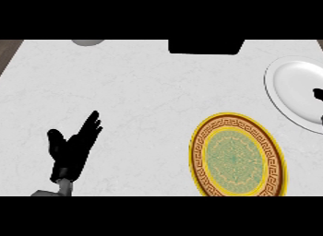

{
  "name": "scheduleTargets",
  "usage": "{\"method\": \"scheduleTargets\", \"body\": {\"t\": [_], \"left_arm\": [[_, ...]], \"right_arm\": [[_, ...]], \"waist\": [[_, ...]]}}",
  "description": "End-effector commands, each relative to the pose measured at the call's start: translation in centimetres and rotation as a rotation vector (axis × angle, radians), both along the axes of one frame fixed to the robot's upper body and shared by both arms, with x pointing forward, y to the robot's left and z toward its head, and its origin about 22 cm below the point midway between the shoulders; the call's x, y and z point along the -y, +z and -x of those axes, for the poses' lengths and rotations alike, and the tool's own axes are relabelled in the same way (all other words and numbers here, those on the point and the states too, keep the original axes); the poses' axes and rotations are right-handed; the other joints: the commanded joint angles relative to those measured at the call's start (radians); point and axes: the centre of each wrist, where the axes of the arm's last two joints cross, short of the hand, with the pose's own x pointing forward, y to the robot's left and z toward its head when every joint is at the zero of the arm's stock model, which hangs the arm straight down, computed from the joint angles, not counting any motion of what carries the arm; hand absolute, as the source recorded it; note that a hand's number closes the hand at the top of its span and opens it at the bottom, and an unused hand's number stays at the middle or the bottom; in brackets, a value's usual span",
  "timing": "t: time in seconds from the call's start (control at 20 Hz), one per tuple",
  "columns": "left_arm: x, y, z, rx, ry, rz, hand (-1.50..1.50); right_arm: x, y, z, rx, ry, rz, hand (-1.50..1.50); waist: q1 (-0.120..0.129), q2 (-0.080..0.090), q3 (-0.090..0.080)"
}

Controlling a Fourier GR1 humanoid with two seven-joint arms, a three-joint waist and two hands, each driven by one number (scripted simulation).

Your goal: Pick the sweet potato from the plate and place it in the plate

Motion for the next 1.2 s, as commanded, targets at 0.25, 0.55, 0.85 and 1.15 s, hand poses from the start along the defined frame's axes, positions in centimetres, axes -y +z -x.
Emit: {"method": "scheduleTargets", "body": {"t": [0.25, 0.55, 0.85, 1.15], "left_arm": [[-0.5, -0.9, 0.9, -0.013, 0.012, -0.003, 0.0], [-0.4, -1.0, 0.9, -0.024, 0.022, -0.016, 0.0], [-0.6, -1.5, 0.8, -0.051, 0.051, -0.015, 0.0], [-2.1, -1.9, 0.5, -0.033, 0.056, -0.022, 0.0]], "right_arm": [[1.2, 1.1, 0.8, 0.312, 0.07, 0.058, -1.5], [2.2, -1.2, 3.3, 0.449, 0.045, 0.029, -1.5], [2.2, -1.9, 5.1, 0.578, 0.232, -0.101, -1.5], [0.3, -4.9, 10.2, 0.525, 0.337, -0.16, -1.5]], "waist": [[-0.003, -0.001, 0.0], [-0.018, -0.008, -0.006], [-0.041, -0.018, -0.009], [-0.052, -0.021, -0.011]]}}
